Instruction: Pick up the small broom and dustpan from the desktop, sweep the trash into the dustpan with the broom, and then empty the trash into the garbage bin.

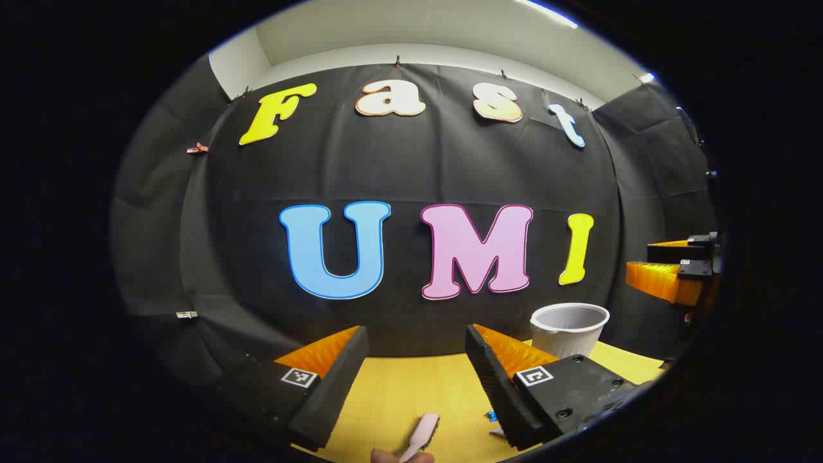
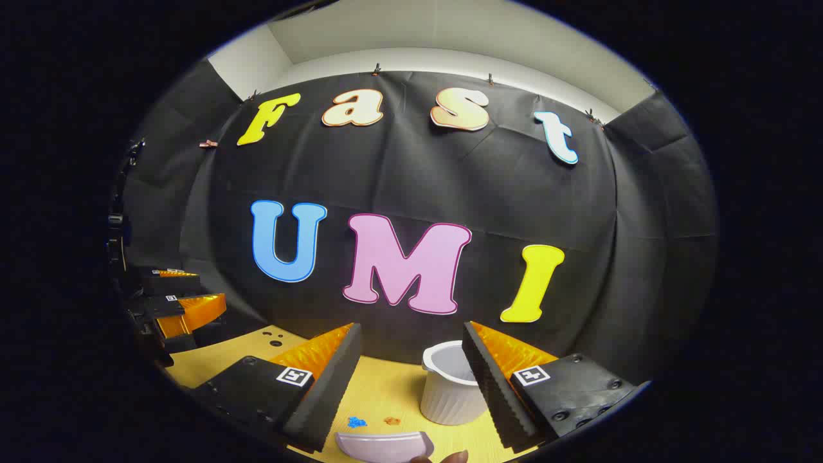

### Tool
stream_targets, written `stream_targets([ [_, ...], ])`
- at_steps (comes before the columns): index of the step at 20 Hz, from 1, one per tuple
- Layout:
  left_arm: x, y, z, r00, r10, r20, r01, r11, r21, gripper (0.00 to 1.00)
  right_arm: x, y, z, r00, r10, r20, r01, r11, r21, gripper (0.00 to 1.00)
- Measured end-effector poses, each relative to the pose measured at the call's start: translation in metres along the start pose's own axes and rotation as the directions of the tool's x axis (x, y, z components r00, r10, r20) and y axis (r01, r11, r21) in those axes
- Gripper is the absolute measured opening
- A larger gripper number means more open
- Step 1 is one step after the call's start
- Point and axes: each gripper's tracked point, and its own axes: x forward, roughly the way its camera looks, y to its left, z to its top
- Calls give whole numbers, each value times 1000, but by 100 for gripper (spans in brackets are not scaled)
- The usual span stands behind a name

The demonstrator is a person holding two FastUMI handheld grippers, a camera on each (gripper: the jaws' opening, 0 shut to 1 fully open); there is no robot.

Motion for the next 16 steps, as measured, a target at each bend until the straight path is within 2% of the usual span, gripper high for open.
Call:
stream_targets([
  [16,-18,-5,4,1000,-12,12,11,1000,29,97,-13,13,3,999,37,-15,-38,999,-15,97],
])
